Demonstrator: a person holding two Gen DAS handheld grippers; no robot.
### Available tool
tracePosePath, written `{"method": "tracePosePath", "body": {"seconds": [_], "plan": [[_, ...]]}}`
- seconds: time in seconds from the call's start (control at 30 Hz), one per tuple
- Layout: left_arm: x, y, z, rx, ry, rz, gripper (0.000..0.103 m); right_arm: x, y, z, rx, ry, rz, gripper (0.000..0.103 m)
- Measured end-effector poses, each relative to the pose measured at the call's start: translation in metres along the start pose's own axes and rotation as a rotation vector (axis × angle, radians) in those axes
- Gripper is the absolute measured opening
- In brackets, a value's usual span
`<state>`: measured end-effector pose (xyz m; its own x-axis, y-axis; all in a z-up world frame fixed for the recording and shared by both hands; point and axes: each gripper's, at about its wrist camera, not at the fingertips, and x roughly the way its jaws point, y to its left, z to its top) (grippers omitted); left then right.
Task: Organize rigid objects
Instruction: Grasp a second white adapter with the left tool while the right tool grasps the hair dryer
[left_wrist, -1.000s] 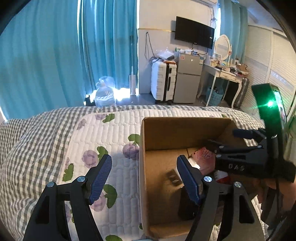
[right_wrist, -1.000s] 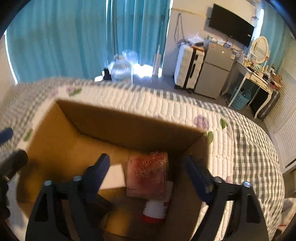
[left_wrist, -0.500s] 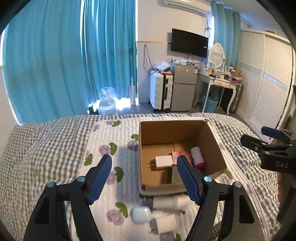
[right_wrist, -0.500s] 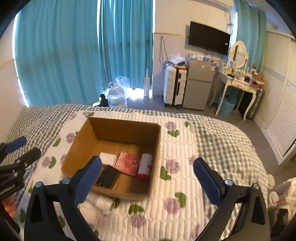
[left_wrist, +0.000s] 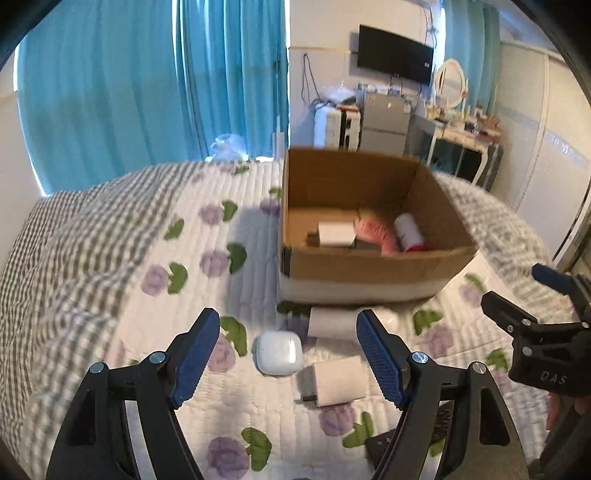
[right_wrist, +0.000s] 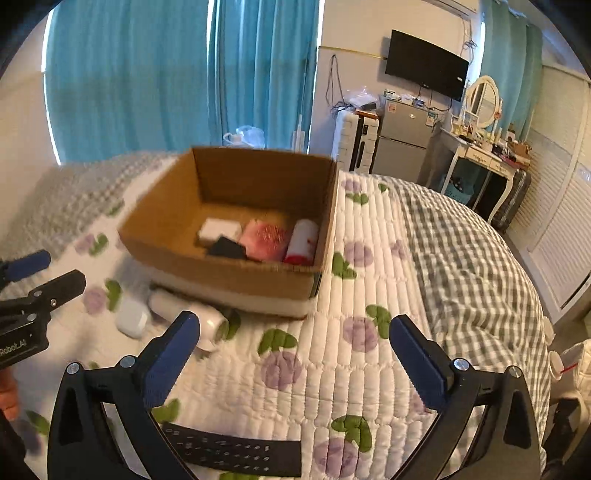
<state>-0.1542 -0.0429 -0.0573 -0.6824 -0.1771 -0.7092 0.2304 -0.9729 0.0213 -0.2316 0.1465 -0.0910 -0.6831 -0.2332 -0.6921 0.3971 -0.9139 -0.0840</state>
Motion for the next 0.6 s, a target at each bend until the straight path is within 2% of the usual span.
{"method": "tracePosePath", "body": {"seconds": [0.2,0.4,0.53,0.6], "plan": [[0.043,-0.014,-0.036,-0.017,0.079,-0.079,0.079,0.039,-0.006,-0.026,0.012,0.046,0.016,0.103],[0.074,-0.027,-0.063,0.004,0.177,-0.101,0.079,0.057,-0.01,-0.037,0.047,0.113,0.052,0.103],[0.081,-0.035,-0.071,0.012,0.184,-0.158,0.079,0.055,-0.008,-0.039,0.05,0.106,0.056,0.103],[0.087,-0.038,-0.072,0.013,0.188,-0.159,0.079,0.056,-0.008,-0.04,0.056,0.113,0.058,0.103]]}}
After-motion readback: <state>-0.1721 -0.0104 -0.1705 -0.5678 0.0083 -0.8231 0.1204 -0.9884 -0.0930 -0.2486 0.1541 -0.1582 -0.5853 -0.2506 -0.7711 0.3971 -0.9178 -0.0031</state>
